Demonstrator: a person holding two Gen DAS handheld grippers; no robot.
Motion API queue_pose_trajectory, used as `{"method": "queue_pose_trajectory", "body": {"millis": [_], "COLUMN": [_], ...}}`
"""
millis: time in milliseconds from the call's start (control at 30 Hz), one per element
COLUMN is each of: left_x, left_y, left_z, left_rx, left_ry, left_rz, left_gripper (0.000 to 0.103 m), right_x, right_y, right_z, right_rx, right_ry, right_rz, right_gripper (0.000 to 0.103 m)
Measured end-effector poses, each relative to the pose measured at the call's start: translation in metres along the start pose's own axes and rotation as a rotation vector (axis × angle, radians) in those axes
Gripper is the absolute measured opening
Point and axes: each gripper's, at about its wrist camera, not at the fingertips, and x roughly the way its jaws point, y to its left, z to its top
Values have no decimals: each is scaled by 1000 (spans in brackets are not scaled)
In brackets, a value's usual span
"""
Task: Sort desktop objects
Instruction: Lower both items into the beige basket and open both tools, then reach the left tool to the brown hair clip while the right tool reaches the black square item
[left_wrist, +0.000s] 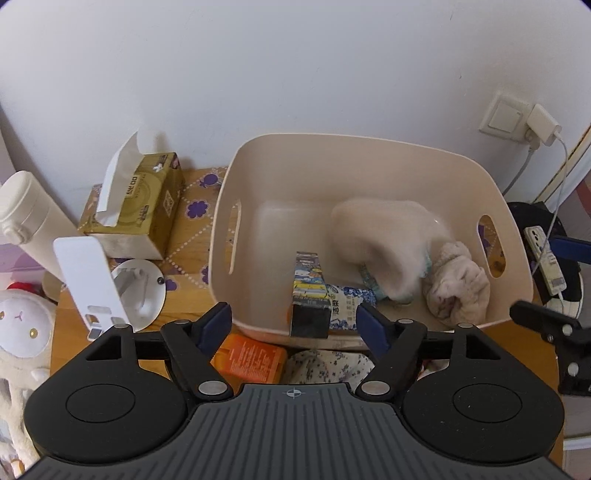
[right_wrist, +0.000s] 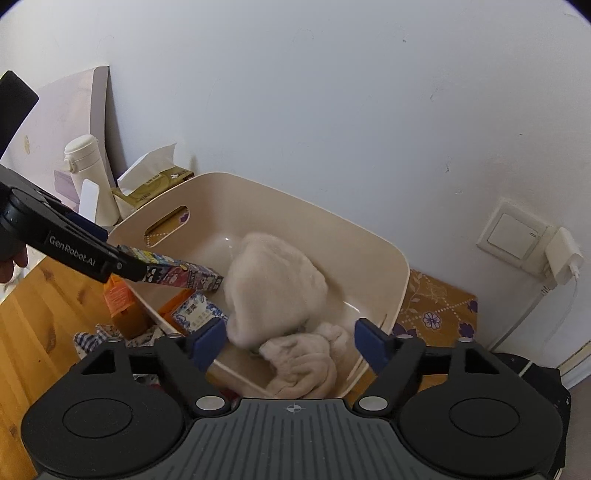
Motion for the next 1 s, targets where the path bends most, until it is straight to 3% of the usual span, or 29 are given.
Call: {"method": "queue_pose_trajectory", "body": {"millis": [167,433,633,1000], "left_x": [-15,-41,-43,-29], "left_y": [2,6,8,5], "left_z": [-12,-43,-68,-116], "left_rx": [-2,-71,-31,-114], "left_ry": [-11,-6,44,148], "left_rz": [0,-31,-28,-32], "left_gripper": [78,79,79,79], "right_x": [-15,-36,-46,-56], "right_y": [5,9,21,25], "right_z": [-8,-42,-75,-117], "right_rx": [-23,61,42,59], "right_ry": [-4,31,93,165], "right_rz": [-13,-5,-14,-14], "right_gripper": [103,103,103,103]}}
